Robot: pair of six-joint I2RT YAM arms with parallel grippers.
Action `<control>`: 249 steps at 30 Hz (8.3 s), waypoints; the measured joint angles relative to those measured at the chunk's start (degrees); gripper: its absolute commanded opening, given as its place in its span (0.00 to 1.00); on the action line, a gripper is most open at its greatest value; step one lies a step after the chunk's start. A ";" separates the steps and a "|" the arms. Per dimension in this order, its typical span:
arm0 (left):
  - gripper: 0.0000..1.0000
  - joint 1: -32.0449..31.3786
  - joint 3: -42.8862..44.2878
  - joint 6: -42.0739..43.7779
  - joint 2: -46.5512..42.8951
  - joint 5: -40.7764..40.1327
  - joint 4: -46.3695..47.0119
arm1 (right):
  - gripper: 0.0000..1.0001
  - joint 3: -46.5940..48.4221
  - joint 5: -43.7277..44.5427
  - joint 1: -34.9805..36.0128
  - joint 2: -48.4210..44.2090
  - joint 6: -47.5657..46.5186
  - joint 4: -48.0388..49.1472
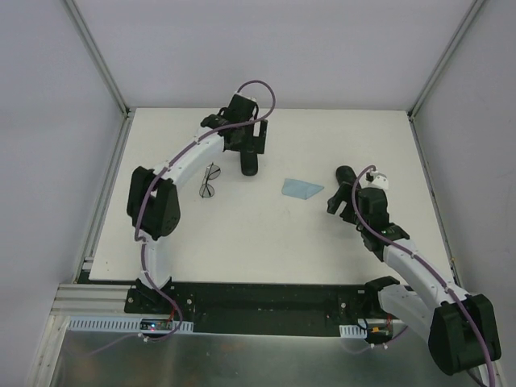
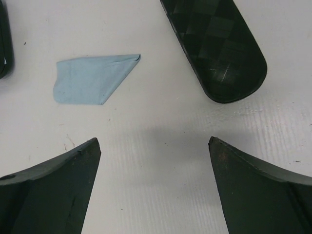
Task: Organize the sunglasses
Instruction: Pick up the sunglasses case from the center of the board, then pass from the right arm to the left
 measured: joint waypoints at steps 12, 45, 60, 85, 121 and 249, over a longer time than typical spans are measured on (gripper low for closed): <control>0.99 -8.79 -39.95 -3.19 -36.52 -3.48 10.27 | 0.94 0.00 7.98 -0.04 -8.59 -2.95 -4.00; 0.99 -10.82 -79.41 -3.26 -64.50 3.82 44.94 | 0.91 44.00 -3.78 -11.58 43.28 -25.16 -28.35; 0.98 -10.82 -79.71 -3.06 -65.09 5.20 45.35 | 0.68 46.86 -5.60 -12.44 49.77 -25.53 -30.51; 0.99 -10.82 -79.71 -2.01 -64.26 10.82 46.77 | 0.50 33.81 -25.79 -12.59 27.80 -19.39 -22.14; 0.99 -2.78 -82.47 -13.94 -56.61 37.53 73.42 | 0.47 7.80 -65.09 2.91 42.91 34.58 68.32; 0.25 0.46 -71.87 -28.65 -47.67 49.66 68.19 | 0.94 7.67 -67.19 9.40 32.06 24.70 69.13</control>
